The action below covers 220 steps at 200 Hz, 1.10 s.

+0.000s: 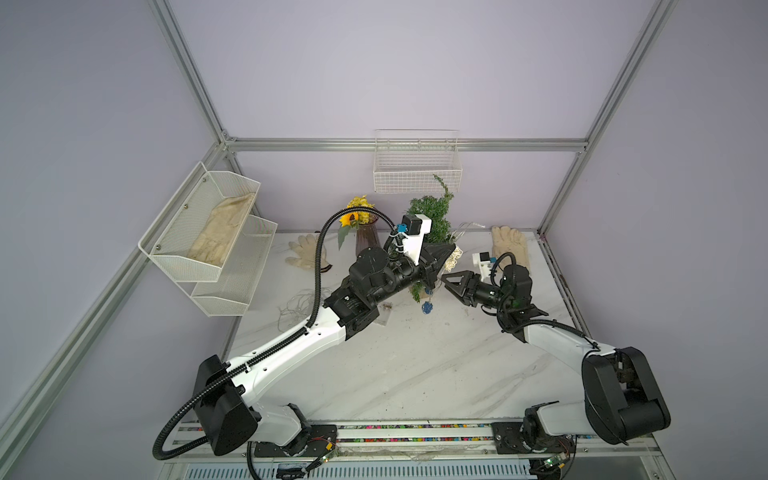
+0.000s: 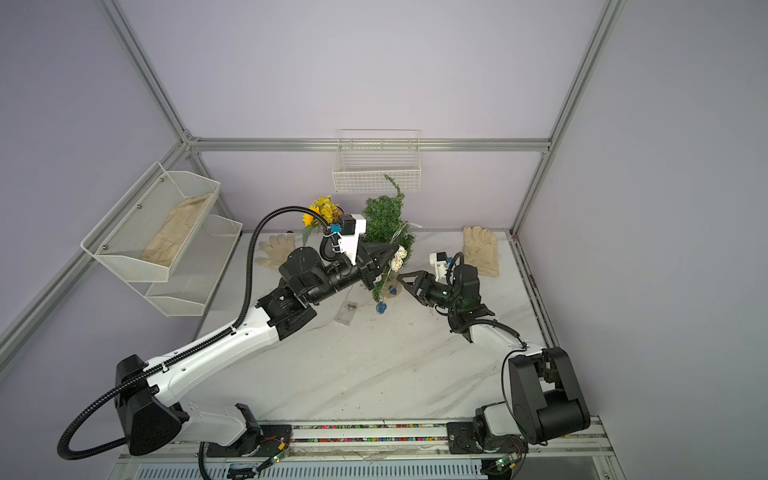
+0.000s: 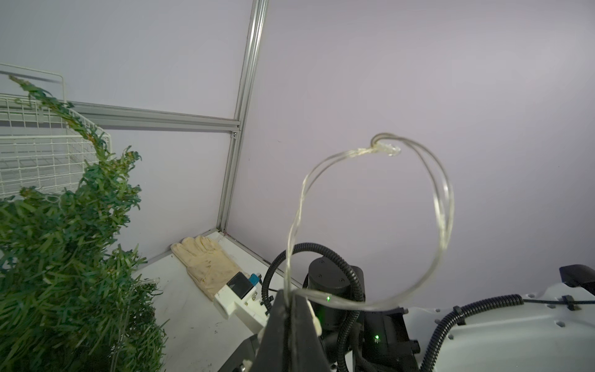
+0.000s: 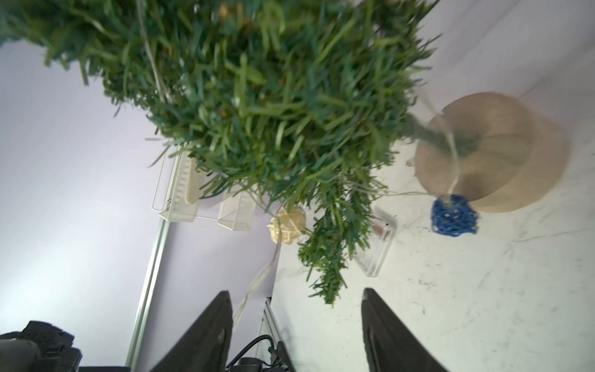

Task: Remove string lights from the small christmas tree
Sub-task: Remove the light string from the Christmas tree.

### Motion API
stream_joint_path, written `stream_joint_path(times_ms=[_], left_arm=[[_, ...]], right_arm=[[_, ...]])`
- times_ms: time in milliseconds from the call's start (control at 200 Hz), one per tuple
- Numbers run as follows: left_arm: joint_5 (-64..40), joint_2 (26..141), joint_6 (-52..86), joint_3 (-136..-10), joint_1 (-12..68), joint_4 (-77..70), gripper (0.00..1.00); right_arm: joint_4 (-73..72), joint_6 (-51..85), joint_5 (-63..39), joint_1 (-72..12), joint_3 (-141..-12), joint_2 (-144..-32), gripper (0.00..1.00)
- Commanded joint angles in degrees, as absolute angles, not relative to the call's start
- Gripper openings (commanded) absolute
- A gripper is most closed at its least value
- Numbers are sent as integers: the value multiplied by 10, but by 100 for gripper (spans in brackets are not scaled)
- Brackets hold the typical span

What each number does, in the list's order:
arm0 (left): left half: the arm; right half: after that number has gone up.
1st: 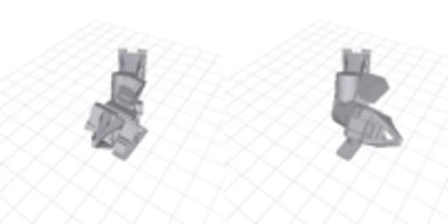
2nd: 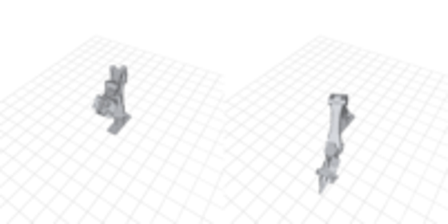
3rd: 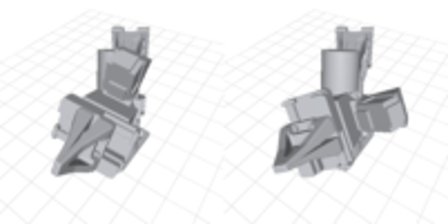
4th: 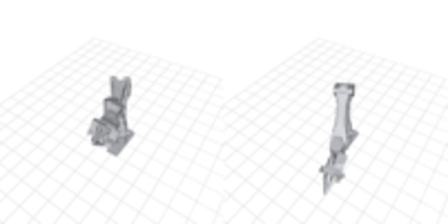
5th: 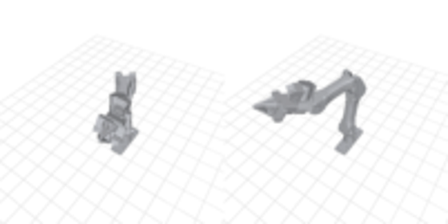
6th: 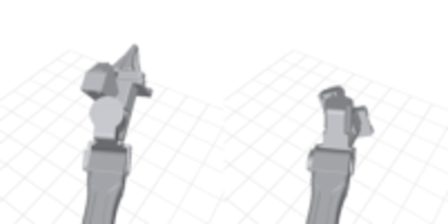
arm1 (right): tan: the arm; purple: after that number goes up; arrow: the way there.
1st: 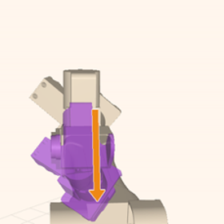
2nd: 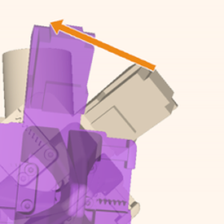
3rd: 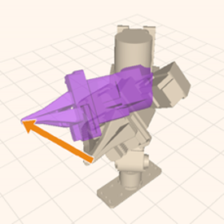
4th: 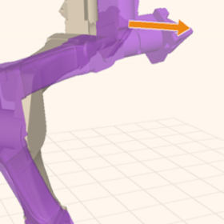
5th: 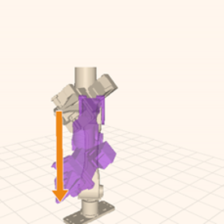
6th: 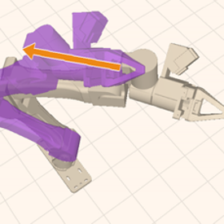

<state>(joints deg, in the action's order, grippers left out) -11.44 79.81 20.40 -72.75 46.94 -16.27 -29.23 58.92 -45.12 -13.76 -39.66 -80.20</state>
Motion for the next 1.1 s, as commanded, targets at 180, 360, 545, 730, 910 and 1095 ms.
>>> stream_joint_path(times_ms=[180,360,545,730,910,1095], left_arm=[[-105,784,209,-723,469,-190,0],[-107,780,211,-725,469,-187,0],[-107,775,209,-728,469,-181,0],[-108,771,209,-730,469,-177,0],[-135,770,208,-739,471,-175,0],[-146,775,210,-748,475,-175,0]], right_arm=[[-426,667,-445,-191,-407,-856,65],[-444,681,-433,-192,-412,-875,64],[-462,701,-433,-192,-419,-899,58],[-448,701,-427,-191,-415,-892,21],[-340,663,-401,-180,-422,-826,0],[-176,592,-327,-146,-464,-726,0]])
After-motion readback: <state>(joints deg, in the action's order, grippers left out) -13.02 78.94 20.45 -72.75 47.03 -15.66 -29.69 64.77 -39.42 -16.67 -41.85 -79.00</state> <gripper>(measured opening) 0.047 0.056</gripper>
